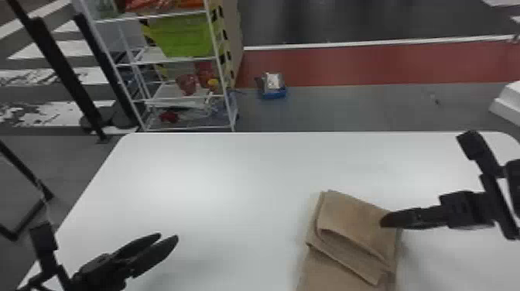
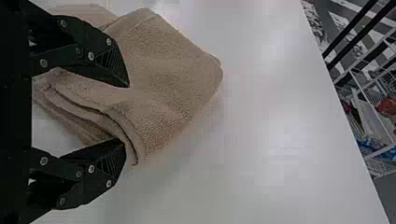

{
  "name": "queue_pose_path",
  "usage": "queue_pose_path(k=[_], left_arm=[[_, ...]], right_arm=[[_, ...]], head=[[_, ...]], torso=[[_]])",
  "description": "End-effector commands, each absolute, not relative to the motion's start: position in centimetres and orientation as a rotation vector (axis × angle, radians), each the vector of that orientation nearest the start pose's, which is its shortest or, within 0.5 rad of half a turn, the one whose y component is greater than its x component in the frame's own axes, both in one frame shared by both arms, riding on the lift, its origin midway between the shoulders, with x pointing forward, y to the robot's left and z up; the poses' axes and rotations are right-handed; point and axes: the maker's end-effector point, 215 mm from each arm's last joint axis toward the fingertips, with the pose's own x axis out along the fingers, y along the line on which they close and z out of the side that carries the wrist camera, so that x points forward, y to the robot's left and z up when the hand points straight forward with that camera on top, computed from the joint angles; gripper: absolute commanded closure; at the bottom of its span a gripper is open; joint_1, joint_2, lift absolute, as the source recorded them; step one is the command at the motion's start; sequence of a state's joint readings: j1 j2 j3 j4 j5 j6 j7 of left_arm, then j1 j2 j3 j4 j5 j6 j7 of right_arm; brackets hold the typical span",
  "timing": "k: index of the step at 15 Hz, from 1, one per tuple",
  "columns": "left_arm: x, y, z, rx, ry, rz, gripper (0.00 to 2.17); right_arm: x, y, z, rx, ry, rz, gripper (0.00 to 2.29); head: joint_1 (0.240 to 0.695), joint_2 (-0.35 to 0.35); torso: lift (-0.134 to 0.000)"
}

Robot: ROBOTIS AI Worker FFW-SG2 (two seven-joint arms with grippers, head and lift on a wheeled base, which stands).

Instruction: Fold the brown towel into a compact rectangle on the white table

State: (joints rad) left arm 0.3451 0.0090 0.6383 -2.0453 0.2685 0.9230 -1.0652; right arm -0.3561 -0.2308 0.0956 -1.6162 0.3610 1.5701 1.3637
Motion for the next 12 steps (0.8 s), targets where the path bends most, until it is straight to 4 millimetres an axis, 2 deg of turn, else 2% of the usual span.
queue_pose_path(k=[1, 4, 6, 7, 8, 9, 11, 12], left_arm=[[36.6, 30.9, -40.1, -0.570, 0.469, -0.508, 0.03], [36.5, 31.0, -40.3, -0.571, 0.471, -0.505, 0.03], [36.5, 30.9, -40.3, -0.572, 0.472, -0.507, 0.03], [36.5, 30.9, -40.2, -0.572, 0.470, -0.506, 0.03], [36.5, 30.9, -40.2, -0.573, 0.471, -0.507, 0.03], [36.4, 31.1, -40.2, -0.570, 0.470, -0.503, 0.03], [36.3, 31.4, -40.3, -0.572, 0.473, -0.496, 0.03], [36.5, 31.3, -40.2, -0.571, 0.467, -0.498, 0.03]], right_arm=[[48.7, -14.3, -41.3, 0.406, 1.205, 0.770, 0.57], [50.2, -10.5, -40.6, 0.391, 1.207, 0.839, 0.57], [51.1, -8.7, -40.2, 0.354, 1.178, 0.885, 0.57], [51.3, -8.6, -39.9, 0.350, 1.165, 0.894, 0.57], [51.1, -9.1, -39.8, 0.317, 1.142, 0.888, 0.31], [51.2, -10.4, -39.1, 0.187, 1.062, 0.871, 0.15], [51.6, -12.1, -37.3, -0.225, 0.819, 0.895, 0.11], [50.5, -12.9, -36.4, -0.354, 0.757, 0.914, 0.11]], head=[[0.695, 0.174], [0.695, 0.220], [0.695, 0.244], [0.695, 0.255], [0.695, 0.265], [0.695, 0.276], [0.695, 0.267], [0.695, 0.259]], torso=[[-0.124], [-0.124], [-0.124], [-0.124], [-0.124], [-0.124], [-0.124], [-0.124]])
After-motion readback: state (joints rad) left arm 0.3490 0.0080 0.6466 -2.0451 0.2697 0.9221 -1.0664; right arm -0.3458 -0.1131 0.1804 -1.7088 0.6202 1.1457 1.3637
